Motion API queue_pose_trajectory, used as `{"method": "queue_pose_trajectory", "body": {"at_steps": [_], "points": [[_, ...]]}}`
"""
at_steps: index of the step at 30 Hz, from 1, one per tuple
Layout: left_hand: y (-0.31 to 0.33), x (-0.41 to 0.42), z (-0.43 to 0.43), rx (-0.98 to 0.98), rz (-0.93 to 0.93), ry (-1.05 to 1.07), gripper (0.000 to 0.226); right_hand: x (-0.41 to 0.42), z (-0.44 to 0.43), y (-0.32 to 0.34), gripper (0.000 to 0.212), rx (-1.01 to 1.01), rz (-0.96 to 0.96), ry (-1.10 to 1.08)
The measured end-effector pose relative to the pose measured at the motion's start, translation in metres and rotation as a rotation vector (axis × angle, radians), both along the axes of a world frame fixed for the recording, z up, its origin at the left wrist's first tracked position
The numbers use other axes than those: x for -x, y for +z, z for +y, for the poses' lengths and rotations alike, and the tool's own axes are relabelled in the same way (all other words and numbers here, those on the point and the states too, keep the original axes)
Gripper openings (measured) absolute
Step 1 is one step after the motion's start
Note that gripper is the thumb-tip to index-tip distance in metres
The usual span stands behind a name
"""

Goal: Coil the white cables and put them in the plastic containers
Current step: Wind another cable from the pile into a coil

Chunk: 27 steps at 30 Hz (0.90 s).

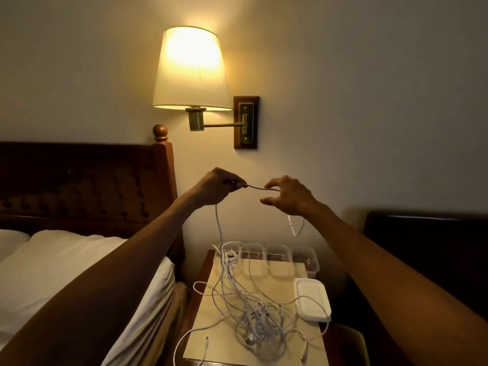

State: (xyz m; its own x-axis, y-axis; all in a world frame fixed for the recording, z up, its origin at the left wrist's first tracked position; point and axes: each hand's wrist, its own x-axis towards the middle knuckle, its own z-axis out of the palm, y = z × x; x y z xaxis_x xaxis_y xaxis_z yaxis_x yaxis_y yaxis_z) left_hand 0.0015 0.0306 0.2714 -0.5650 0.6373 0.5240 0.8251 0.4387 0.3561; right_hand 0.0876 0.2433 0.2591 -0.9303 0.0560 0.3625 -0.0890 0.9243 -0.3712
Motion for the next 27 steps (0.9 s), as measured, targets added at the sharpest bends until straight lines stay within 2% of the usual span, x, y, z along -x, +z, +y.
{"method": "queue_pose_trajectory", "body": {"at_steps": [2,5,7,9,11,14,15,18,21,22,25,27], "points": [[0.004,-0.001,0.004,0.018,0.031,-0.021,0.018,0.001,-0.002,0.006,0.043,-0.089,-0.027,-0.007],[0.009,-0.005,0.011,0.006,0.088,-0.050,0.015,0.003,-0.009,0.009,0.029,0.006,-0.044,0.044],[0.009,-0.006,0.011,-0.021,0.101,-0.063,0.014,0.002,-0.011,0.011,0.018,0.042,0.024,0.074],[0.005,-0.006,0.007,-0.015,0.062,-0.039,0.011,0.001,-0.010,0.015,0.019,0.112,0.133,0.090],[-0.009,-0.006,0.002,0.058,-0.072,0.012,0.010,0.001,-0.005,0.021,0.019,0.224,0.247,0.064],[-0.036,-0.006,-0.008,0.135,-0.532,-0.025,0.012,0.002,0.006,0.031,0.020,0.396,0.384,-0.054],[-0.042,-0.006,-0.011,0.154,-0.628,-0.040,0.013,0.002,0.010,0.032,0.020,0.433,0.383,-0.103],[-0.041,-0.005,-0.018,0.105,-0.696,-0.021,0.012,-0.002,0.025,0.028,0.023,0.405,0.166,-0.185],[-0.020,-0.006,-0.012,-0.129,-0.695,-0.037,0.015,-0.007,0.034,0.019,0.024,0.384,-0.077,-0.199],[-0.012,-0.007,-0.008,-0.186,-0.684,-0.025,0.017,-0.009,0.034,0.017,0.031,0.363,-0.125,-0.185],[0.005,-0.009,0.007,-0.248,-0.609,-0.036,0.020,-0.011,0.032,0.018,0.064,0.307,-0.175,-0.080],[0.014,-0.012,0.016,-0.235,-0.459,-0.054,0.019,-0.014,0.025,0.023,0.068,0.357,-0.133,0.023]]}}
